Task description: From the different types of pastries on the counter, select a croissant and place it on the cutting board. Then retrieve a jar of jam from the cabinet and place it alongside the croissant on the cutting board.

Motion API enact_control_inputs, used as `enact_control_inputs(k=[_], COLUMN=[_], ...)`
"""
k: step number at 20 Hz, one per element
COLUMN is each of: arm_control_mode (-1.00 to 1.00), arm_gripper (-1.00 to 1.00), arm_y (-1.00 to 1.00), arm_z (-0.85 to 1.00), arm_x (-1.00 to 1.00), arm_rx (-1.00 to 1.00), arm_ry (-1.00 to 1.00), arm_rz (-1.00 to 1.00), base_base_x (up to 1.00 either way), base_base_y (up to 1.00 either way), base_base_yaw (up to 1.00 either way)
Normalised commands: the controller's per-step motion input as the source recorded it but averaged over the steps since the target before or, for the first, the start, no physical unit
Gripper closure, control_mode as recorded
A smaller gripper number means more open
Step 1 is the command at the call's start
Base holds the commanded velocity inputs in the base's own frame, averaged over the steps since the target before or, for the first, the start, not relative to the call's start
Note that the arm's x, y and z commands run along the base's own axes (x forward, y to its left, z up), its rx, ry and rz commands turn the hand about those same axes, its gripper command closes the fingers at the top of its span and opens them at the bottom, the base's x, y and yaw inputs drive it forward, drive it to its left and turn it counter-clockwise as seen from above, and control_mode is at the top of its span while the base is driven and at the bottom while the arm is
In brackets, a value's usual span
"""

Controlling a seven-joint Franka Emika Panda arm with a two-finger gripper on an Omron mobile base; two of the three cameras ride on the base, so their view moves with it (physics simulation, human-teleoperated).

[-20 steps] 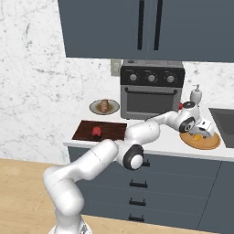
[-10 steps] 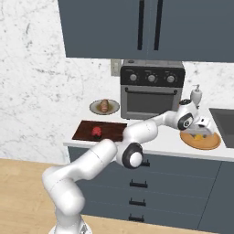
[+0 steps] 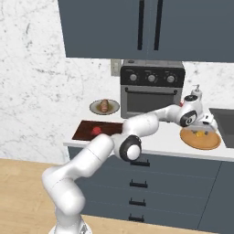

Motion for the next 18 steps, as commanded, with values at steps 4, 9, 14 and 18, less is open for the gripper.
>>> enact_control_inputs(k=[4,9,14,18], arm_control_mode=[-1.0,-1.0,-1.0,-1.0], arm_gripper=[1.0,1.0,1.0,1.0], arm_y=[0.0,-0.04,-0.01,0.0], arm_z=[1.0,1.0,0.95,0.74], arm_x=[0.0,-0.02,-0.4,-0.54], arm_rx=[0.38,0.38,0.25,0.13], arm_ry=[0.12,0.09,0.0,0.0], arm_rz=[0.0,0.0,0.0,0.0], base_base_x=[0.0,0.0,0.0,0.0], base_base_y=[0.0,0.0,0.0,0.0], base_base_yaw=[0.0,0.0,0.0,0.0])
